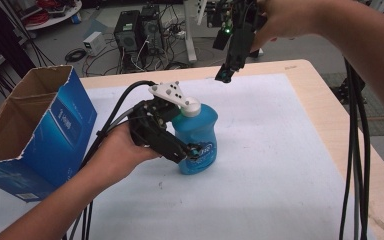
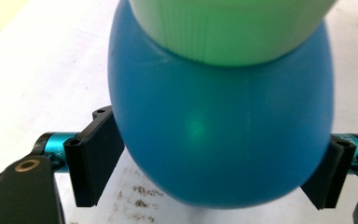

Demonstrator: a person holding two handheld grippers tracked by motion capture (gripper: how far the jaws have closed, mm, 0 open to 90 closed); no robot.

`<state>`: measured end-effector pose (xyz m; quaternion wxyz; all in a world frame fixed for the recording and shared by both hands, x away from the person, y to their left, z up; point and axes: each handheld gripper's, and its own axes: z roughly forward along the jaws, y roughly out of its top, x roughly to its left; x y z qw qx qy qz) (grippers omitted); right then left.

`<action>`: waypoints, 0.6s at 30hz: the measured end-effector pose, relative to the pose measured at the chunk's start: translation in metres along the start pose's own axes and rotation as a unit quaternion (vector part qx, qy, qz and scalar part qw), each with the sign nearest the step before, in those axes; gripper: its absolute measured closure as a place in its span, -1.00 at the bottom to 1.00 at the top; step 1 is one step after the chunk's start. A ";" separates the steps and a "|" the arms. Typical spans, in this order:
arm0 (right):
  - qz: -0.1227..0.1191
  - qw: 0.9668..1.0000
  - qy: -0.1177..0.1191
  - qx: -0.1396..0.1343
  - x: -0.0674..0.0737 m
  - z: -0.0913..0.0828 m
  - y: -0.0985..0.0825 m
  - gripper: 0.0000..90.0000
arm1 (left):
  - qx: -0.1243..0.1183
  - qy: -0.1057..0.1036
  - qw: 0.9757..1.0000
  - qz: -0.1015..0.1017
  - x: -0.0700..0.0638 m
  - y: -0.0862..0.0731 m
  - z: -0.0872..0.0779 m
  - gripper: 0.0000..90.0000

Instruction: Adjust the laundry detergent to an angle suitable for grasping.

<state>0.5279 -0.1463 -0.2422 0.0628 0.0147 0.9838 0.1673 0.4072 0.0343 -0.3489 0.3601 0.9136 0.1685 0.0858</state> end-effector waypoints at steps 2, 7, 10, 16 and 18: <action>0.000 1.000 0.000 -0.001 0.000 0.000 0.000 -0.93 | 0.001 0.000 1.000 -0.001 0.000 0.000 0.001 -0.59; 0.000 1.000 0.000 0.000 0.000 0.001 0.000 -0.93 | -0.002 0.002 1.000 -0.002 0.000 0.000 0.001 -0.52; 0.000 1.000 0.001 0.001 0.000 0.001 0.000 -0.93 | -0.004 -0.003 1.000 0.000 0.000 0.000 0.001 -0.43; 0.001 1.000 0.000 0.000 -0.001 0.002 -0.001 -0.93 | -0.001 0.001 1.000 0.001 0.002 0.000 0.004 -0.37; 0.000 1.000 0.002 0.002 -0.002 0.003 -0.001 -0.93 | 0.001 0.001 1.000 -0.001 0.002 0.000 0.004 -0.35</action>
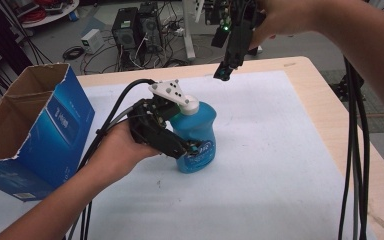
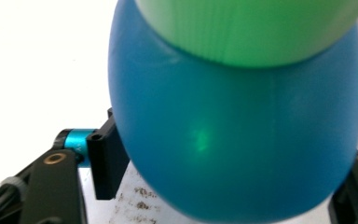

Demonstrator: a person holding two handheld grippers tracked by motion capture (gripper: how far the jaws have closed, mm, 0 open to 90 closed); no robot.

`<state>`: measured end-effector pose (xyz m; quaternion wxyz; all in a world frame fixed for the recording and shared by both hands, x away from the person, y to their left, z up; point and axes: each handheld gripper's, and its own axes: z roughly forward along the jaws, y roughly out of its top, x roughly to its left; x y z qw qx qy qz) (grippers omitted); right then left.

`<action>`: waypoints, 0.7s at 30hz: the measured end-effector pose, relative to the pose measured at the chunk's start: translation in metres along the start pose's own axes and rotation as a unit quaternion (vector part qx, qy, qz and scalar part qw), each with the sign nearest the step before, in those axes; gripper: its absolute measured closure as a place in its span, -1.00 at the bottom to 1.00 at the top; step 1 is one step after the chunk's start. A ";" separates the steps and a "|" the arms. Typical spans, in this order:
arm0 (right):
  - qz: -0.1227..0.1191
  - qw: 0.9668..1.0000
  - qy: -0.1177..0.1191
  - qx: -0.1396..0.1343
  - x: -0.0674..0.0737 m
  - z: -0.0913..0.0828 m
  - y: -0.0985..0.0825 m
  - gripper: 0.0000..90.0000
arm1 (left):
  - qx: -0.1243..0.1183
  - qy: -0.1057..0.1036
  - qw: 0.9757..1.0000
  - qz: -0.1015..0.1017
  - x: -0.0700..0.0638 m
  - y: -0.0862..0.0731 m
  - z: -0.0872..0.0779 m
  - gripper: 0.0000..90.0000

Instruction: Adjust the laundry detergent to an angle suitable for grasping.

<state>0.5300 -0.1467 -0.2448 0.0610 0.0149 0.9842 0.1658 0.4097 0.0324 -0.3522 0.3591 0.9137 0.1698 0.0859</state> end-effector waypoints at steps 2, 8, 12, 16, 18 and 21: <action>0.001 1.000 -0.001 0.001 0.000 0.000 0.000 -0.93 | 0.003 0.003 1.000 0.002 0.000 0.000 0.000 -0.35; 0.001 1.000 0.001 0.000 0.000 0.002 0.000 -0.93 | -0.002 -0.003 1.000 0.007 -0.002 0.001 0.002 -0.18; 0.003 1.000 0.001 0.001 0.000 0.003 -0.001 -0.93 | 0.000 -0.004 1.000 0.006 -0.001 0.000 0.002 -0.14; 0.004 1.000 0.002 0.000 0.000 0.002 -0.001 -0.93 | -0.002 -0.006 1.000 0.007 -0.001 -0.001 0.001 -0.09; 0.003 1.000 0.001 0.000 0.000 0.002 -0.001 -0.93 | -0.005 -0.008 1.000 0.006 0.000 -0.001 0.002 -0.08; 0.005 1.000 0.001 0.003 0.001 0.001 -0.001 -0.93 | -0.009 -0.009 1.000 0.004 0.001 -0.002 0.001 -0.05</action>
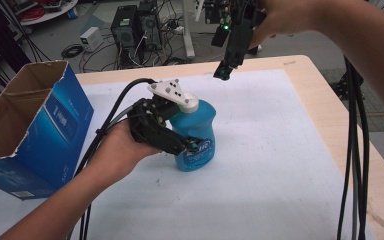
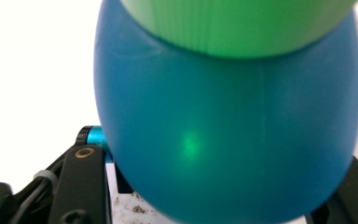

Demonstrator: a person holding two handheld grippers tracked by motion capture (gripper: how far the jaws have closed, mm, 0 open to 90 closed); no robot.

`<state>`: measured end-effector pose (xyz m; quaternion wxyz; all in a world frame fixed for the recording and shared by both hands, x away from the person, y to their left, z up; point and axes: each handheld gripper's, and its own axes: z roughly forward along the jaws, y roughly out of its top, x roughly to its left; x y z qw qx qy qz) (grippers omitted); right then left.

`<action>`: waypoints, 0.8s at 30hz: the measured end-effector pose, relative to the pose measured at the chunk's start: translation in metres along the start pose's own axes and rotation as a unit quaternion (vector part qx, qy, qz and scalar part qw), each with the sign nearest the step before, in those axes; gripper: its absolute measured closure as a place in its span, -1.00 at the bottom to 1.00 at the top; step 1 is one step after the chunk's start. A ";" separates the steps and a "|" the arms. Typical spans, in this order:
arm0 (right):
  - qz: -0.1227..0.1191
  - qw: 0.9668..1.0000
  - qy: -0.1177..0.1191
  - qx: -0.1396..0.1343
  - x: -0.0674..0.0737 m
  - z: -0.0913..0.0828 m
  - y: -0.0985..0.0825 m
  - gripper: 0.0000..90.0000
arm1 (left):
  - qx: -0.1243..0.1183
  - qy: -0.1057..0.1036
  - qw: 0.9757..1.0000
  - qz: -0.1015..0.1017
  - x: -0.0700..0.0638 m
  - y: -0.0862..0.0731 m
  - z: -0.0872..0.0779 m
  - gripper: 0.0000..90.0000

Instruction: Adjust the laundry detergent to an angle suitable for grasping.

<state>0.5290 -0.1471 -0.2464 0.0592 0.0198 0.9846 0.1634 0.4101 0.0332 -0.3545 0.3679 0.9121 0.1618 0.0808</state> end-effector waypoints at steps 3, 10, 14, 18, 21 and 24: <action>0.000 1.000 -0.001 -0.001 0.000 0.000 0.000 -0.93 | 0.000 -0.002 1.000 0.005 0.000 0.000 -0.001 -0.02; 0.001 1.000 -0.003 -0.001 0.001 -0.003 -0.001 -0.93 | -0.003 -0.016 1.000 0.017 -0.001 0.001 -0.004 0.00; 0.003 1.000 -0.005 0.001 0.003 -0.005 -0.002 -0.93 | -0.019 -0.028 0.999 0.018 -0.002 0.001 -0.011 0.01; 0.001 1.000 -0.007 0.001 0.004 -0.007 -0.002 -0.93 | -0.029 -0.039 0.998 0.032 -0.001 0.005 -0.019 0.01; 0.002 1.000 -0.008 0.001 0.007 -0.009 -0.001 -0.93 | -0.035 -0.050 0.997 0.049 0.001 0.009 -0.026 0.01; 0.001 1.000 -0.010 0.000 0.008 -0.010 -0.001 -0.93 | -0.039 -0.062 0.995 0.070 0.003 0.013 -0.033 0.01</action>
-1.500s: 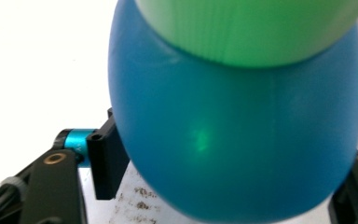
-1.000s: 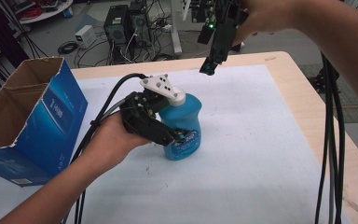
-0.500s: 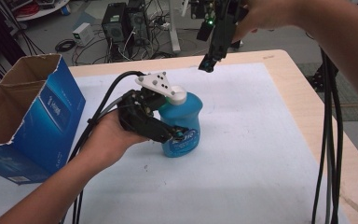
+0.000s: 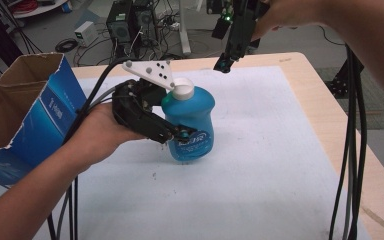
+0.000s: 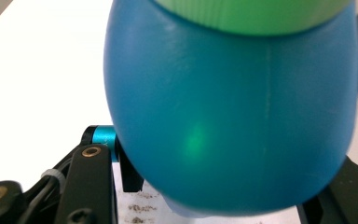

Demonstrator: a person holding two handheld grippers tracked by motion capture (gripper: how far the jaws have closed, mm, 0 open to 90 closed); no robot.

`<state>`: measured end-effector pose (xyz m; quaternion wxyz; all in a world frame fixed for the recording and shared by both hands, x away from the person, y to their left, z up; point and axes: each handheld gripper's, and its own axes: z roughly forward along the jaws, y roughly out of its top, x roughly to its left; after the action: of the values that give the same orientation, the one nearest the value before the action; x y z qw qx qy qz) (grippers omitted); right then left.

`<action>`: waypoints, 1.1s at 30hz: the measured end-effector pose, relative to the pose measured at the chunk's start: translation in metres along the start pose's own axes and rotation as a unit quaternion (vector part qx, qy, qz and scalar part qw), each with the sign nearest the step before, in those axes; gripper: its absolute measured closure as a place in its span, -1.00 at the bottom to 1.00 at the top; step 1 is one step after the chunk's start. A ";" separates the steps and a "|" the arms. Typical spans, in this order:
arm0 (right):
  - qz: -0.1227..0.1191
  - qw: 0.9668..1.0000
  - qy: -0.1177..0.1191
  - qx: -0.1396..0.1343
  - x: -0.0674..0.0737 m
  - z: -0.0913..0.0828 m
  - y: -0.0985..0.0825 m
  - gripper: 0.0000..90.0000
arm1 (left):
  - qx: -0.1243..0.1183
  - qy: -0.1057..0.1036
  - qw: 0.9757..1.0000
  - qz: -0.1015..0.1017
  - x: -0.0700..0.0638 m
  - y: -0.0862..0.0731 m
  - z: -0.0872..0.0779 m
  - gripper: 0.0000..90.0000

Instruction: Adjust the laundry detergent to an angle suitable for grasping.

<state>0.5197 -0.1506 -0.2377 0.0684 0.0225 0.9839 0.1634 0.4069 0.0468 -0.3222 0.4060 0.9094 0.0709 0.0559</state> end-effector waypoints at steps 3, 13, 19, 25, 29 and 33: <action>0.001 1.000 0.000 0.000 0.001 -0.001 -0.001 -0.93 | 0.003 -0.018 1.000 0.016 0.001 0.003 -0.005 0.01; 0.005 1.000 -0.002 -0.001 0.002 -0.004 -0.004 -0.93 | 0.009 -0.063 0.996 0.069 0.005 0.009 -0.013 0.01; 0.007 1.000 -0.002 0.001 0.003 -0.003 -0.005 -0.93 | 0.015 -0.095 0.991 0.094 0.010 0.010 -0.015 0.01; 0.009 1.000 -0.003 0.003 0.002 -0.002 -0.006 -0.93 | 0.027 -0.131 0.984 0.116 0.012 0.011 -0.011 0.01; 0.009 1.000 -0.001 0.002 0.002 0.000 -0.005 -0.93 | 0.023 -0.146 0.980 0.134 0.014 0.012 -0.012 0.01; 0.012 1.000 -0.001 0.006 0.001 0.002 -0.005 -0.93 | 0.025 -0.155 0.976 0.152 0.014 0.012 -0.012 0.01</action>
<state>0.5184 -0.1541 -0.2414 0.0673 0.0346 0.9844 0.1587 0.4199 0.0498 -0.3051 0.3762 0.9169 -0.1306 -0.0266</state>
